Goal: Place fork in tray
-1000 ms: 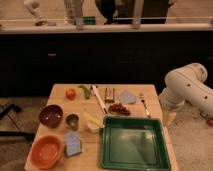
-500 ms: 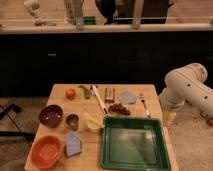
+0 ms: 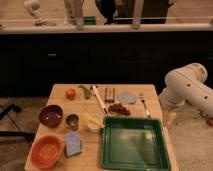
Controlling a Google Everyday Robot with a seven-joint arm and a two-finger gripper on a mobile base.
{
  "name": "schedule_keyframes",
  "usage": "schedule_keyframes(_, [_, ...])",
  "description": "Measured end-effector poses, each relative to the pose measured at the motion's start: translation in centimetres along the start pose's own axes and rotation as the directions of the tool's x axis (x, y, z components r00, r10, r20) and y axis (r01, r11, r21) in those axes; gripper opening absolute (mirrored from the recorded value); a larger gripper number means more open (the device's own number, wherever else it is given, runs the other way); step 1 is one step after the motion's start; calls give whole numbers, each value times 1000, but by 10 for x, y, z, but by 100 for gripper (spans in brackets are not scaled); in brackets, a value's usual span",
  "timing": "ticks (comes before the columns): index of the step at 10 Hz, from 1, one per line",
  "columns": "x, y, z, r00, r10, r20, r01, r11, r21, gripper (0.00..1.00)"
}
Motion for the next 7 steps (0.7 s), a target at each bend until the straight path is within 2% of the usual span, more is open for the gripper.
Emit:
schedule_keyframes(5, [0,0,0,1000,11,1,-11,1000,2,80])
schedule_keyframes(6, [0,-1,-1,999,44,25,-45,999,13,80])
schedule_keyframes(7, [0,-3,0,990,120,77,-122,992,22,80])
